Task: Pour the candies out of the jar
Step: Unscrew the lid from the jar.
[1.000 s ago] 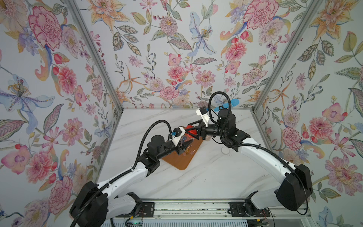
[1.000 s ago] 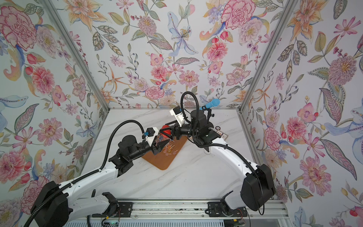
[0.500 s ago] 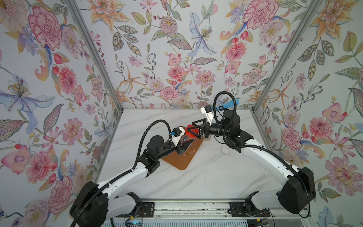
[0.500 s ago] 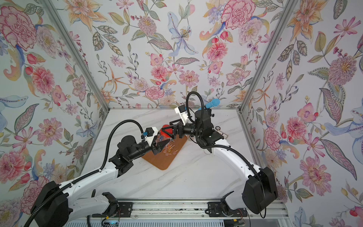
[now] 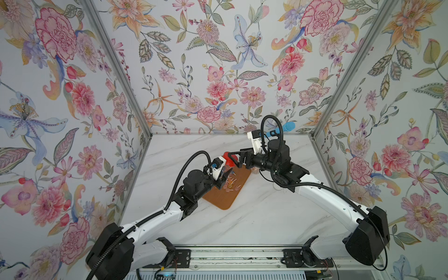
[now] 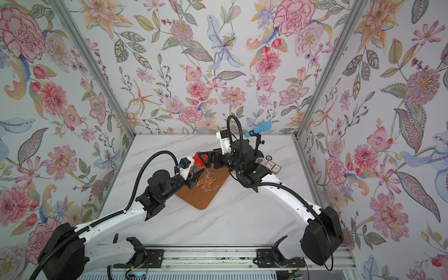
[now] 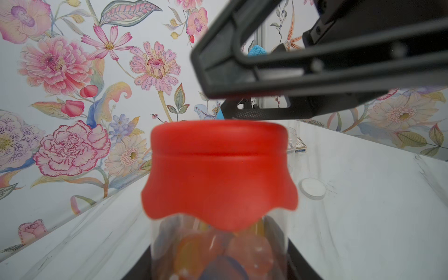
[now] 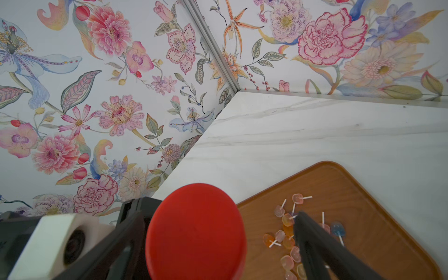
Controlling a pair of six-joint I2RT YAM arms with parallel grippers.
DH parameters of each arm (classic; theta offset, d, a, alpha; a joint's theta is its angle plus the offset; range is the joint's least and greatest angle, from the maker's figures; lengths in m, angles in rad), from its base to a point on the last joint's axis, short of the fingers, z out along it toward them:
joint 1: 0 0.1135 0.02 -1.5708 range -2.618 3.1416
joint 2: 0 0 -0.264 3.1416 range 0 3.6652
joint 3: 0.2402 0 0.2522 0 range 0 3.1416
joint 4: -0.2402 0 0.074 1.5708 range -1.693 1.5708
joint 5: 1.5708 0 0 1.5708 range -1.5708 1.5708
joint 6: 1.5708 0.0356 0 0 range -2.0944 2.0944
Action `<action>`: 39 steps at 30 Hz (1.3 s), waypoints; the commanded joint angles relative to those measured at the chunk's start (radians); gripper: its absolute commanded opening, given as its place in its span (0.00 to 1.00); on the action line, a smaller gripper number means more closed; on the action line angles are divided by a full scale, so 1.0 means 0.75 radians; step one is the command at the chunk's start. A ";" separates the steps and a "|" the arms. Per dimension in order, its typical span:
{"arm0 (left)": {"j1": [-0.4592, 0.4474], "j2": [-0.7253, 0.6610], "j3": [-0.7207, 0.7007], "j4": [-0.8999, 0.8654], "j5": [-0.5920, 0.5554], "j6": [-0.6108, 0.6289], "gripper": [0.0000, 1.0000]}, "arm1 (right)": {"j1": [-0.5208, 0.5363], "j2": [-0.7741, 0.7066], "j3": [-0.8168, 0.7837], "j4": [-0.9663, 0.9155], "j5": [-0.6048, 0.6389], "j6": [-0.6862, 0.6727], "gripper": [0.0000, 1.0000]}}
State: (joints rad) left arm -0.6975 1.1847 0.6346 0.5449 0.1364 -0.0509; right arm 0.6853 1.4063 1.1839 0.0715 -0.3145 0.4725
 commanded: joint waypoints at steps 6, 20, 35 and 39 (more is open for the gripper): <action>-0.057 0.010 0.043 0.018 -0.100 0.041 0.00 | 0.061 0.064 0.068 0.018 0.137 0.000 0.93; -0.074 -0.025 0.046 0.024 -0.137 0.046 0.00 | 0.080 0.107 0.072 0.051 0.115 0.043 0.70; -0.047 -0.080 0.035 0.120 0.235 -0.024 0.00 | -0.001 0.079 0.042 0.170 -0.411 -0.114 0.47; -0.011 -0.108 0.034 0.191 0.512 -0.093 0.00 | -0.035 0.039 0.000 0.174 -0.688 -0.207 0.45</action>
State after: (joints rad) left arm -0.7040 1.1500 0.6373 0.5327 0.2390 -0.0784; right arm 0.6636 1.4700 1.2045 0.1516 -0.5793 0.3660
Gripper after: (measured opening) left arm 0.549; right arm 0.666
